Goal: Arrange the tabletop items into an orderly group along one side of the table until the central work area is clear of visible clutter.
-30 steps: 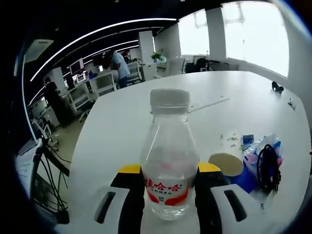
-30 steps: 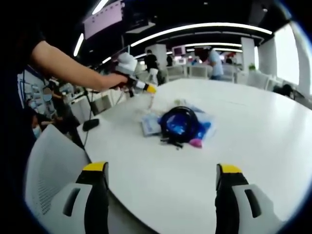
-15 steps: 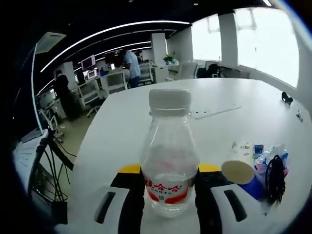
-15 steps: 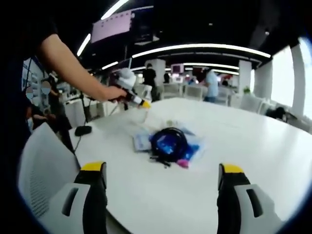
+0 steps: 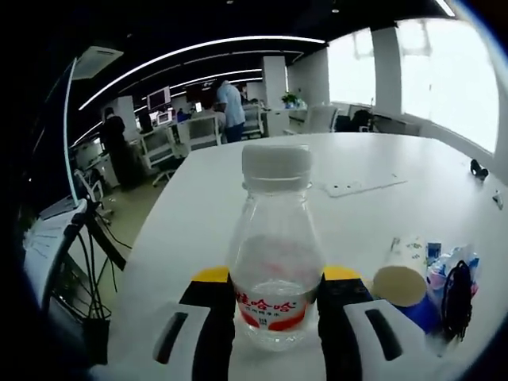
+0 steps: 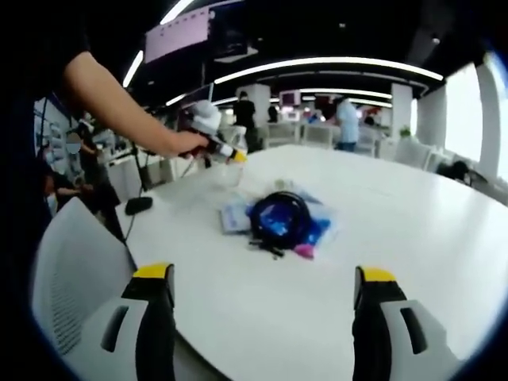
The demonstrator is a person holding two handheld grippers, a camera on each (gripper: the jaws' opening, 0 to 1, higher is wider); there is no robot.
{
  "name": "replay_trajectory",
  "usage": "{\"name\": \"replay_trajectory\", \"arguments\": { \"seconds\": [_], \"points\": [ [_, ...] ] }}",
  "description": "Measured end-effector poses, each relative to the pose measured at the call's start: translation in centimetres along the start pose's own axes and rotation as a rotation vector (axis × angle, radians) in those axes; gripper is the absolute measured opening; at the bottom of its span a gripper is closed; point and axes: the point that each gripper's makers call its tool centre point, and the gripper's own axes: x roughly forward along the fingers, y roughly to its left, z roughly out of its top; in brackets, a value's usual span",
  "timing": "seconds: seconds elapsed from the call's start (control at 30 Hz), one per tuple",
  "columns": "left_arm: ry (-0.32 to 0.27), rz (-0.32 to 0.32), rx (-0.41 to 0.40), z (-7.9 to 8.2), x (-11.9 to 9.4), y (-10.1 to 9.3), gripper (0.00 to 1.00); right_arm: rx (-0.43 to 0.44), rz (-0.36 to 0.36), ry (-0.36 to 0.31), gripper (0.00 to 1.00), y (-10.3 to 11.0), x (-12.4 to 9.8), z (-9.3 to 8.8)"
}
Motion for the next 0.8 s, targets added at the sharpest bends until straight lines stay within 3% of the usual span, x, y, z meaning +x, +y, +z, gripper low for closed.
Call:
{"name": "replay_trajectory", "arguments": {
  "seconds": [0.23,0.8],
  "points": [
    [0.000,0.009,0.013,-0.4,0.2,0.2,0.39,0.003,0.004,0.004,0.91,0.1,0.0,0.0],
    [-0.039,0.096,-0.085,0.2,1.4,1.7,0.40,0.011,0.007,0.017,0.91,0.1,0.1,-0.4]
  ]
}}
